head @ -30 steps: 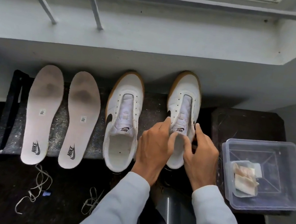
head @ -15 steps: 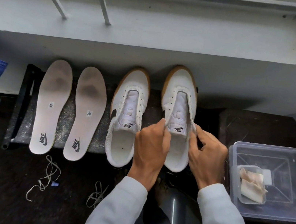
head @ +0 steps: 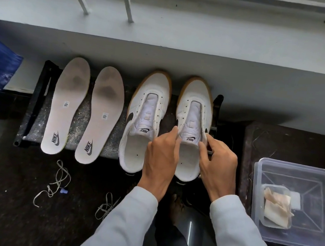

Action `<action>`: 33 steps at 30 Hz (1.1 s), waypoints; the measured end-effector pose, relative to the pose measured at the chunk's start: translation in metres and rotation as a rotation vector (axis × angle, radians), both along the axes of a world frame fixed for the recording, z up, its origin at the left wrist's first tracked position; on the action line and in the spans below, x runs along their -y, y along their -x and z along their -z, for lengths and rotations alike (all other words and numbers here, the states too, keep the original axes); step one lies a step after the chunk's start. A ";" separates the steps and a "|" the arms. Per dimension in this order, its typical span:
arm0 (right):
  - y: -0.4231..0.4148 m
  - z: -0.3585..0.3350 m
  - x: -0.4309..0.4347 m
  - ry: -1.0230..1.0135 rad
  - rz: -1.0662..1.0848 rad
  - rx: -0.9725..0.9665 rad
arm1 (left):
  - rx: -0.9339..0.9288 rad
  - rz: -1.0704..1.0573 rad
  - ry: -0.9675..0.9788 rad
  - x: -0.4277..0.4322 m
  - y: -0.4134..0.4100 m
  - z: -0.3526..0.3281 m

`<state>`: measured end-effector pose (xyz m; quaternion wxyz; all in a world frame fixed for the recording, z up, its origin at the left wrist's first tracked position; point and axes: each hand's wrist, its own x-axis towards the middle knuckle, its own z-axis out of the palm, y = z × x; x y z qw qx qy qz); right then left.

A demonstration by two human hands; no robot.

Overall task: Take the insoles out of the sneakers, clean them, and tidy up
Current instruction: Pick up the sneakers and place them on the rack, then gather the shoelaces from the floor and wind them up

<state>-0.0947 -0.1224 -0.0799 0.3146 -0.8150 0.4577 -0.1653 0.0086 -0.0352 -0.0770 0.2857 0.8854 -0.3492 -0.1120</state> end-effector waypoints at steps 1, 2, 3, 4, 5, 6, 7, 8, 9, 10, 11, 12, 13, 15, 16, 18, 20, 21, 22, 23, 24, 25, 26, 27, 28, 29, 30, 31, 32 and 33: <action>0.002 -0.003 -0.002 -0.001 -0.010 -0.010 | -0.023 0.005 0.013 -0.003 0.004 -0.002; 0.004 -0.007 -0.004 0.010 -0.026 -0.020 | -0.040 0.019 0.026 -0.007 0.009 -0.003; 0.007 -0.012 -0.008 0.031 -0.049 -0.036 | -0.056 0.038 0.040 -0.013 0.015 -0.006; 0.010 -0.015 -0.013 0.058 -0.078 -0.055 | -0.068 0.064 0.058 -0.020 0.022 -0.008; 0.014 -0.019 -0.019 0.087 -0.110 -0.075 | -0.067 0.094 0.079 -0.028 0.030 -0.010; 0.019 -0.021 -0.026 0.116 -0.143 -0.099 | -0.048 0.123 0.097 -0.037 0.037 -0.012; 0.025 -0.023 -0.034 0.144 -0.181 -0.132 | -0.026 0.142 0.104 -0.048 0.046 -0.013; 0.032 -0.024 -0.043 0.169 -0.222 -0.169 | -0.004 0.152 0.105 -0.061 0.055 -0.012; 0.039 -0.025 -0.051 0.183 -0.262 -0.201 | 0.013 0.157 0.101 -0.073 0.063 -0.011; 0.047 -0.025 -0.061 0.184 -0.300 -0.224 | 0.025 0.152 0.092 -0.087 0.071 -0.008; 0.055 -0.025 -0.070 0.177 -0.332 -0.240 | 0.030 0.146 0.074 -0.102 0.078 -0.004; 0.062 -0.023 -0.081 0.164 -0.361 -0.256 | 0.025 0.143 0.047 -0.118 0.085 0.000; 0.070 -0.022 -0.091 0.152 -0.384 -0.274 | 0.012 0.139 0.018 -0.134 0.091 0.005; 0.083 -0.017 -0.112 0.140 -0.419 -0.318 | -0.013 0.124 -0.052 -0.166 0.103 0.018; 0.089 -0.013 -0.124 0.142 -0.436 -0.341 | -0.026 0.118 -0.096 -0.185 0.108 0.025; 0.097 -0.004 -0.151 0.134 -0.467 -0.377 | -0.052 0.115 -0.198 -0.225 0.114 0.039; 0.101 0.008 -0.178 0.126 -0.491 -0.416 | -0.083 0.095 -0.304 -0.262 0.116 0.055; 0.100 0.016 -0.193 0.133 -0.510 -0.438 | -0.120 0.081 -0.356 -0.281 0.115 0.062; 0.098 0.026 -0.208 0.133 -0.530 -0.459 | -0.160 0.072 -0.402 -0.303 0.113 0.069; 0.096 0.035 -0.221 0.121 -0.546 -0.478 | -0.176 0.066 -0.444 -0.323 0.110 0.077; 0.091 0.045 -0.231 0.112 -0.560 -0.499 | -0.183 0.069 -0.482 -0.339 0.106 0.085; 0.088 0.058 -0.248 0.117 -0.590 -0.533 | -0.201 0.072 -0.527 -0.365 0.104 0.095; 0.085 0.071 -0.265 0.129 -0.630 -0.570 | -0.212 0.071 -0.566 -0.390 0.103 0.104; 0.080 0.084 -0.280 0.127 -0.666 -0.604 | -0.231 0.068 -0.602 -0.413 0.100 0.112; 0.075 0.099 -0.293 0.122 -0.696 -0.628 | -0.240 0.059 -0.635 -0.434 0.096 0.120; 0.069 0.114 -0.303 0.104 -0.725 -0.649 | -0.249 0.056 -0.664 -0.450 0.093 0.128; 0.063 0.131 -0.316 0.077 -0.758 -0.674 | -0.259 0.054 -0.686 -0.466 0.092 0.138; 0.057 0.149 -0.327 0.052 -0.790 -0.701 | -0.262 0.056 -0.705 -0.480 0.091 0.149; 0.051 0.168 -0.338 0.026 -0.822 -0.723 | -0.274 0.056 -0.713 -0.491 0.091 0.160; 0.045 0.185 -0.347 -0.004 -0.852 -0.747 | -0.296 0.049 -0.709 -0.500 0.091 0.171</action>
